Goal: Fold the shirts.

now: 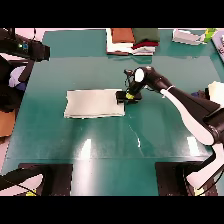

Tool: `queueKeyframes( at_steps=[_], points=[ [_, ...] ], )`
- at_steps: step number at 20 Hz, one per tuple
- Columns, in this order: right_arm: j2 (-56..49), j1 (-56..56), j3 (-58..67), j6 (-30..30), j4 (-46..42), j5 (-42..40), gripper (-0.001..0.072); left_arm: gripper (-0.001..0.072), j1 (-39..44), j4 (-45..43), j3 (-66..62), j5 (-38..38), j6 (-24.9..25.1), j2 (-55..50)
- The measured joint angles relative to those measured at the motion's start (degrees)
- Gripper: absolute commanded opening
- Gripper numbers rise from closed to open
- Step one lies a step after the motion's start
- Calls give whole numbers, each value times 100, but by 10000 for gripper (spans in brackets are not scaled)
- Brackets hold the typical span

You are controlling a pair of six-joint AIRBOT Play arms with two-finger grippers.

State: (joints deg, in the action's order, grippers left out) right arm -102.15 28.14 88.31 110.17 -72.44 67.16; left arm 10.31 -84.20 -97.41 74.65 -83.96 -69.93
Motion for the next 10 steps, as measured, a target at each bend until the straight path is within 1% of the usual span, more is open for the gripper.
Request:
queueKeyframes(
  at_steps=[1,2,3,4,5,8,10],
  points=[
    [-74,31,4,26,186,-146,527,24,7,0,31,9,9,-7],
    [-144,66,7,44,361,-295,411,23,7,2,52,17,24,-7],
    [-197,90,4,63,461,-415,270,24,7,4,66,15,26,-7],
    [-236,111,0,74,540,-560,65,24,7,7,76,15,31,-7],
    [-269,131,-15,74,592,-654,17,23,7,17,83,17,33,-7],
    [-251,131,-17,-74,597,-813,18,22,17,61,98,-2,42,-7],
    [-63,-9,-22,-136,400,-863,17,22,101,66,101,-20,44,-7]
  ],
)
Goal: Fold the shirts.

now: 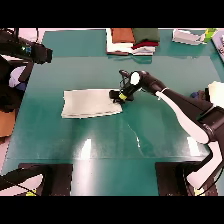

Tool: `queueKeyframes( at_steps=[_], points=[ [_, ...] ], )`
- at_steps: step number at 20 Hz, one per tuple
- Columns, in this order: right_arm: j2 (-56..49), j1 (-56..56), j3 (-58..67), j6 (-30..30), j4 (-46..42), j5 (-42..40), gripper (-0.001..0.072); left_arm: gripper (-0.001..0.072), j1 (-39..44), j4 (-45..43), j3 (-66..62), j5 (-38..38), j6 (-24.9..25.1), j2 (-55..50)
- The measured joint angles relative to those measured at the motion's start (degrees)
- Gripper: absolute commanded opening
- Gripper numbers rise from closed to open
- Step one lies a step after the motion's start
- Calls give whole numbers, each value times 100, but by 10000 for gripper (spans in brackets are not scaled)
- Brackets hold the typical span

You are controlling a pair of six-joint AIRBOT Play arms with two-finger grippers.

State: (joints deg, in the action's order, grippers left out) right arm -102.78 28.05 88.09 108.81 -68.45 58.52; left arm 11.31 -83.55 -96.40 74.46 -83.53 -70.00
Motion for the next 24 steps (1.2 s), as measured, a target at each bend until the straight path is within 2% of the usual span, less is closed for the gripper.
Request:
queueKeyframes(
  at_steps=[5,11,18,24],
  points=[
    [1049,-909,11,-144,-708,190,17,23,634,7,0,-155,2,0],
    [2308,-3145,11,-605,-1333,887,17,23,1207,28,0,-516,2,-2],
    [2669,-5508,11,-1058,-1067,990,17,24,1322,138,0,-752,-44,0],
    [2559,-6188,664,-1202,-719,763,17,23,1333,160,0,-785,-61,0]
  ],
)
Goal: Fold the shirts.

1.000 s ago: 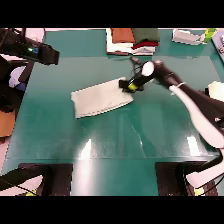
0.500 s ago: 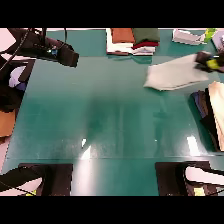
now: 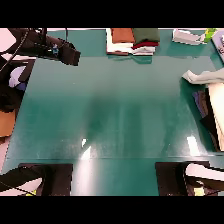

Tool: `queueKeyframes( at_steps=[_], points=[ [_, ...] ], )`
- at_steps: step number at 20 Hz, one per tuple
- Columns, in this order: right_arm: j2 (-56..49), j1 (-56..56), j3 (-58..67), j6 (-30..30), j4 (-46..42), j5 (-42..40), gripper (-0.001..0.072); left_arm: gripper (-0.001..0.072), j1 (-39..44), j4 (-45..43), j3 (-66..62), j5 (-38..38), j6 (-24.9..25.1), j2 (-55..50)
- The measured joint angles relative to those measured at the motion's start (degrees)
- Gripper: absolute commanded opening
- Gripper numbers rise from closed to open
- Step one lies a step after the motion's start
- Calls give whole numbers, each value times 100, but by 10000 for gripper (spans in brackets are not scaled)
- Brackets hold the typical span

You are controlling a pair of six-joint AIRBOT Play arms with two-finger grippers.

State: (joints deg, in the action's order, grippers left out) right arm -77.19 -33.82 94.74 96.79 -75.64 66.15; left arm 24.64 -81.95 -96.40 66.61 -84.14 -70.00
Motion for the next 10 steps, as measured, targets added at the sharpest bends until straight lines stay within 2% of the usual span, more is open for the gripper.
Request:
queueKeyframes(
  at_steps=[7,10],
  points=[
    [-293,-192,1880,-44,61,256,17,24,0,109,0,57,-4,0],
    [-170,-374,2100,-68,66,396,17,24,0,133,0,109,-2,-2]
  ],
)
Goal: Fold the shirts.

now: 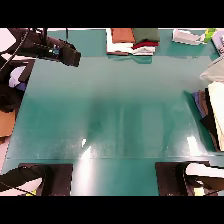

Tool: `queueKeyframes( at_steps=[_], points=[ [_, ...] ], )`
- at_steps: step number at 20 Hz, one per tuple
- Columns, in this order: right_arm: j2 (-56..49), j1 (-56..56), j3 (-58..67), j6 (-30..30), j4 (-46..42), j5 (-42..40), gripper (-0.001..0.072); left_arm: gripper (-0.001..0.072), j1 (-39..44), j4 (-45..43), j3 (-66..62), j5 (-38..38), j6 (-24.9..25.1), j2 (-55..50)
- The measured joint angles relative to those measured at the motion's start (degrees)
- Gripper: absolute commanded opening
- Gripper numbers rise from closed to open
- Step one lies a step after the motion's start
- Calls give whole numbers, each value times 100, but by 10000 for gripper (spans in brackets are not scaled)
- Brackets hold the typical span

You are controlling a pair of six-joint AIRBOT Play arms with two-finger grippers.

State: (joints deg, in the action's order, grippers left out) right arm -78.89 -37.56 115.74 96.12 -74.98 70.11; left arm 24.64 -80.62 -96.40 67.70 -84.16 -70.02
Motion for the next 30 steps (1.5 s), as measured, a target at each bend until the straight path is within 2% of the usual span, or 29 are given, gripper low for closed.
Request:
queueKeyframes(
  at_steps=[4,7,13,18,19,20,21,22,25,30],
  points=[
    [509,-407,-503,-267,0,153,17,24,0,9,0,39,2,2],
    [994,-844,-1255,-688,-50,299,16,24,0,11,0,46,4,0],
    [2138,-1725,-3563,-1419,-1045,431,17,24,0,13,0,133,17,2],
    [2616,-2337,-5147,-1626,-1615,358,24,24,0,17,0,243,17,2],
    [2638,-2430,-5364,-1644,-1657,334,143,24,0,26,0,264,17,2],
    [2649,-2500,-5523,-1663,-1703,299,371,24,0,33,0,278,17,2],
    [2634,-2557,-5650,-1679,-1768,293,549,24,0,46,0,302,17,2],
    [2594,-2592,-5709,-1681,-1784,251,597,24,0,63,0,304,17,2],
    [2406,-2546,-5482,-1683,-1563,232,595,24,0,116,0,321,17,2],
    [2013,-1246,-4419,-1650,-79,223,594,24,0,153,0,326,17,0]
  ],
)
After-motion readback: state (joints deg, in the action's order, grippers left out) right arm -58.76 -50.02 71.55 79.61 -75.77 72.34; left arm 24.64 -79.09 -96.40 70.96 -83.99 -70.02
